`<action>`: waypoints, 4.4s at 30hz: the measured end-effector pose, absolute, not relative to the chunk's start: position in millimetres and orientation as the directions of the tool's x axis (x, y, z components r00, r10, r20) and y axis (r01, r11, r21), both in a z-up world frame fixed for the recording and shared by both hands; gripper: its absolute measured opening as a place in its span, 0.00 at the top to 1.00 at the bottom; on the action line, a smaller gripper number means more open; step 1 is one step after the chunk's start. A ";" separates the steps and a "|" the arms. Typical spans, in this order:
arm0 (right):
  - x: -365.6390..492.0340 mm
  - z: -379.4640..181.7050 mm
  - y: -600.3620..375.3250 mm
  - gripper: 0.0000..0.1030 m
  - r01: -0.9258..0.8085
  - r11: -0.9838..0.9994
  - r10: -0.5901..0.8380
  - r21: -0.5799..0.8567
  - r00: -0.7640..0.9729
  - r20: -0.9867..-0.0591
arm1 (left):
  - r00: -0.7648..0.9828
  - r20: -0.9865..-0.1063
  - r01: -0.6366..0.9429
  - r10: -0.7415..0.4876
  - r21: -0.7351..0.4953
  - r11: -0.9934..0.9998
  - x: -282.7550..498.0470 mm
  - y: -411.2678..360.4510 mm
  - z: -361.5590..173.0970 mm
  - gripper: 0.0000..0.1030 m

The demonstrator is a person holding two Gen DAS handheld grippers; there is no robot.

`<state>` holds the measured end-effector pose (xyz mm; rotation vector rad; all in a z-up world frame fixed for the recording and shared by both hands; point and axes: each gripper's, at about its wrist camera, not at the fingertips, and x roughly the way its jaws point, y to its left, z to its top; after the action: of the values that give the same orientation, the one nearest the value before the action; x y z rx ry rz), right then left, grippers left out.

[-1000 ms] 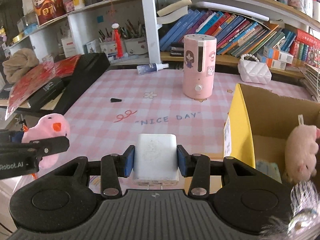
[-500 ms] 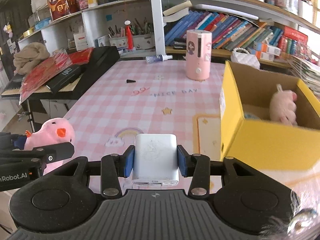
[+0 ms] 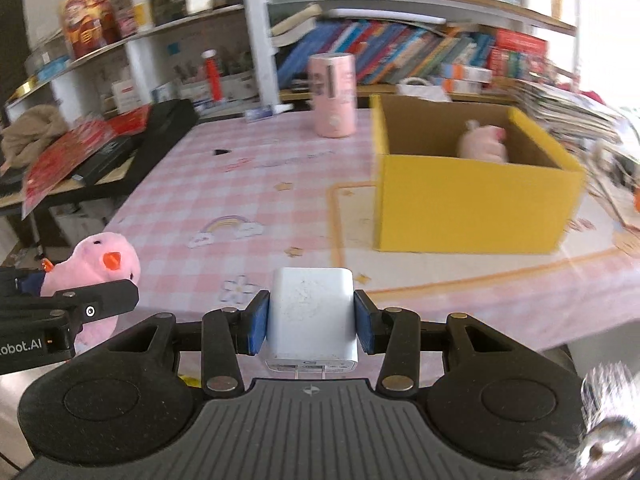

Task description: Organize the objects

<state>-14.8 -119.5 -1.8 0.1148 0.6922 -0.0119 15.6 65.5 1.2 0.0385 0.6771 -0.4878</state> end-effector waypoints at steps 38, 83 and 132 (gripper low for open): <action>-13.3 5.9 -275.7 0.60 0.287 0.949 -0.141 0.132 0.759 -0.636 | 0.596 -0.575 0.666 -0.561 -0.037 0.745 53.8 -102.9 23.9 0.48; 161.7 -12.8 -356.1 0.58 -0.113 0.993 0.067 -0.027 0.749 -0.659 | 0.704 -0.624 0.440 -0.338 0.011 0.898 169.9 -199.4 -11.0 0.37; -40.6 6.1 -210.3 0.00 0.065 0.998 -0.051 0.003 0.801 -0.597 | 0.799 -0.599 0.086 -0.039 0.049 0.995 -22.1 -27.4 -7.4 0.00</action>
<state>-40.6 -210.3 6.1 0.0233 0.6391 -0.0621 -22.1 -27.4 -7.4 0.0752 0.6411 -0.0673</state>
